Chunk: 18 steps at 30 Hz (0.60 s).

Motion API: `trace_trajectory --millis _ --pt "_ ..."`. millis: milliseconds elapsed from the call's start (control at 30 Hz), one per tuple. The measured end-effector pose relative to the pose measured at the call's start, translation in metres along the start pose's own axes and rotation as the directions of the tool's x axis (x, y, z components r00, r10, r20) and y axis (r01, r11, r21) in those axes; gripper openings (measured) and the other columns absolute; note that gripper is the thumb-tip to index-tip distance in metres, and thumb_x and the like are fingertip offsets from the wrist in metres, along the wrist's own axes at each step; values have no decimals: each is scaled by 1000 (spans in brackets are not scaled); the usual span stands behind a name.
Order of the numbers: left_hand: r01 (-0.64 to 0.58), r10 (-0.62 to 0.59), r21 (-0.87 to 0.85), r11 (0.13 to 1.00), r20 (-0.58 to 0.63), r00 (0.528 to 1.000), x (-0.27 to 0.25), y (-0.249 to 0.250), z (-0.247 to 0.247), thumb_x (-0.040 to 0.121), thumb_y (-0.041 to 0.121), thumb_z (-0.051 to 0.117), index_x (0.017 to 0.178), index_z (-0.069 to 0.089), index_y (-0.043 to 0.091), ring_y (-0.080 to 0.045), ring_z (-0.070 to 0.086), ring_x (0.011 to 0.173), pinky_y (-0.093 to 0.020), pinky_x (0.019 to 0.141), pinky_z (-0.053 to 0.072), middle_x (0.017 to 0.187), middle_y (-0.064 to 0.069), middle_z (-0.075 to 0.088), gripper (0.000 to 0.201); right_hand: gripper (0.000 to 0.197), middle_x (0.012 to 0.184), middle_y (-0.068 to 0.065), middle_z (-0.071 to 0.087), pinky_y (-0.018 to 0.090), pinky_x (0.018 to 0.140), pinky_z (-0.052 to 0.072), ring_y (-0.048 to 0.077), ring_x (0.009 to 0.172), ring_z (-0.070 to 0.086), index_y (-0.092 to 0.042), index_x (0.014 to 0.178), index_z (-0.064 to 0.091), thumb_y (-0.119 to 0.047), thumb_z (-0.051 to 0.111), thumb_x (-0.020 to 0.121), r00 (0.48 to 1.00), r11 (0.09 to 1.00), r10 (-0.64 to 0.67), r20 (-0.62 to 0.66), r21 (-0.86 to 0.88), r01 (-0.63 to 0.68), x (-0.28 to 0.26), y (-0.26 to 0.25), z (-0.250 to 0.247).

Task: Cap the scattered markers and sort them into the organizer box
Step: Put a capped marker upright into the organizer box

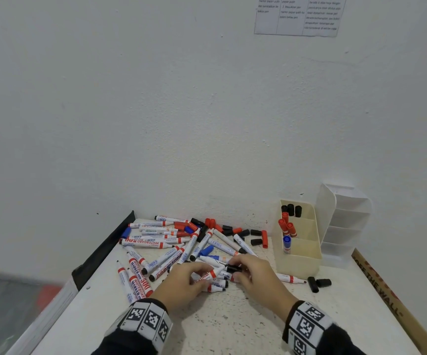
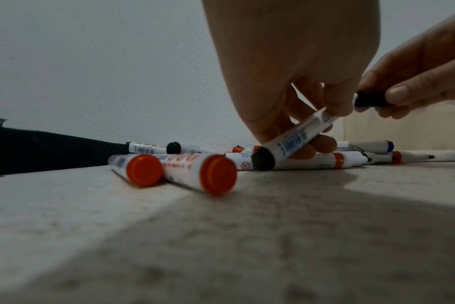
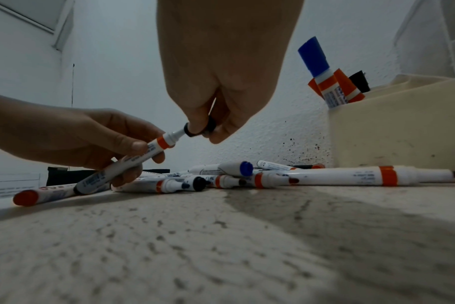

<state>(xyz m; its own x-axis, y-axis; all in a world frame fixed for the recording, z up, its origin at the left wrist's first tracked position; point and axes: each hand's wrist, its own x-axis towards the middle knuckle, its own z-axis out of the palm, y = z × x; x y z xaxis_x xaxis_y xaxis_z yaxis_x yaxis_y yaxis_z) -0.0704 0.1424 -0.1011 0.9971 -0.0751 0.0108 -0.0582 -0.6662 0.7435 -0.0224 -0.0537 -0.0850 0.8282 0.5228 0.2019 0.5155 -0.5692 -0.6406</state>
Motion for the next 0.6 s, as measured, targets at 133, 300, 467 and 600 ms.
trace_trajectory --millis 133,300,467,600 --pt "-9 9 5 1000 4 1000 0 1 -1 91 28 57 120 57 32 1 56 89 -11 71 44 111 18 58 29 23 95 -20 51 -2 77 37 -11 87 49 -22 109 59 -9 55 90 998 999 -45 -34 17 45 0 2 0" --pt "-12 12 30 999 12 1000 -1 1 -1 93 24 54 121 57 30 2 53 89 -13 81 41 116 16 56 29 34 103 -19 41 0 79 36 -9 96 44 -27 122 49 -10 48 93 998 999 -36 -41 33 38 0 1 4" --pt "-37 37 32 999 1 999 -1 4 -1 92 22 55 119 59 27 6 52 85 -11 75 42 109 17 56 27 31 92 -22 51 6 75 42 -3 84 52 -40 90 49 -12 61 86 984 995 -74 -161 60 85 0 -4 5" --pt "-34 34 21 999 7 999 -1 3 -1 93 22 54 119 59 28 3 54 91 -14 82 43 113 16 57 27 36 89 -12 58 6 73 46 2 84 57 -36 81 50 -2 62 83 990 990 -23 -139 136 42 0 -3 7"
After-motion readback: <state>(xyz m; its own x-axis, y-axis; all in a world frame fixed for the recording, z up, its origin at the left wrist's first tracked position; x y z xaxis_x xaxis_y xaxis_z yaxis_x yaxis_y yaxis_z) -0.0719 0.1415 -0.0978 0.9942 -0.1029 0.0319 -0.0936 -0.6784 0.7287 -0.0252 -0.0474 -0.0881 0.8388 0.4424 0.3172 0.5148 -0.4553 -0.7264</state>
